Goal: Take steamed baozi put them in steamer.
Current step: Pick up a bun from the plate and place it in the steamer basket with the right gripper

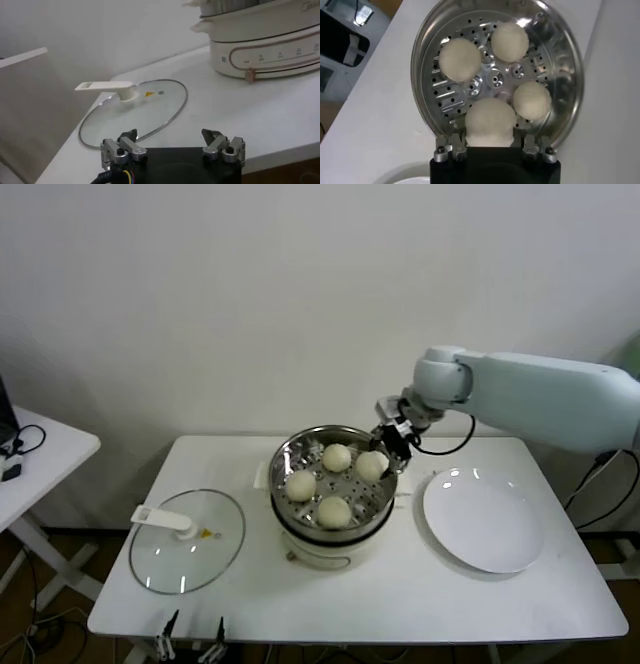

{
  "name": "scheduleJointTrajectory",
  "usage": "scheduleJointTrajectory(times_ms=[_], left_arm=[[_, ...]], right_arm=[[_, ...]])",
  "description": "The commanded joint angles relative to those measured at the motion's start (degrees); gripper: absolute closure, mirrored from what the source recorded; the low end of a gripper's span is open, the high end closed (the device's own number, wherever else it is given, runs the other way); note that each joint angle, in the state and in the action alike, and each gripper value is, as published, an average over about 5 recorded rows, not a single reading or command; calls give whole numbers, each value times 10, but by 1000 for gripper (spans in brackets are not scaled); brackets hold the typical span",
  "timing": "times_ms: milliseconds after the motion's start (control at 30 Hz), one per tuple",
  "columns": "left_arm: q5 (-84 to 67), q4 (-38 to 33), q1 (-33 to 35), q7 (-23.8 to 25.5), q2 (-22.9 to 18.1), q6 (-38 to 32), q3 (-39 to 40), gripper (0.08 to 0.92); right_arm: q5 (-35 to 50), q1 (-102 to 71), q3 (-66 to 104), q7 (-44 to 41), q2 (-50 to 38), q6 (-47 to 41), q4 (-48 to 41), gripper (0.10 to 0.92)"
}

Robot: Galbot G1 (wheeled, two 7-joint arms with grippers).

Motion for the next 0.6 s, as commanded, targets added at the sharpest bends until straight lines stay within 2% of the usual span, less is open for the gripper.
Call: scheduleJointTrajectory(times_ms=[33, 467, 600], left_arm=[[-1, 4, -2, 1, -23, 1, -1, 177], [-2, 7, -6, 0, -22, -1, -3, 177], [-3, 5, -6, 1, -22, -1, -5, 177]], right_arm=[[-32, -73, 14, 12, 29, -11, -29, 389], [-44, -89, 26, 23, 55, -10, -66, 385], [-40, -76, 24, 19, 53, -4, -65, 315]])
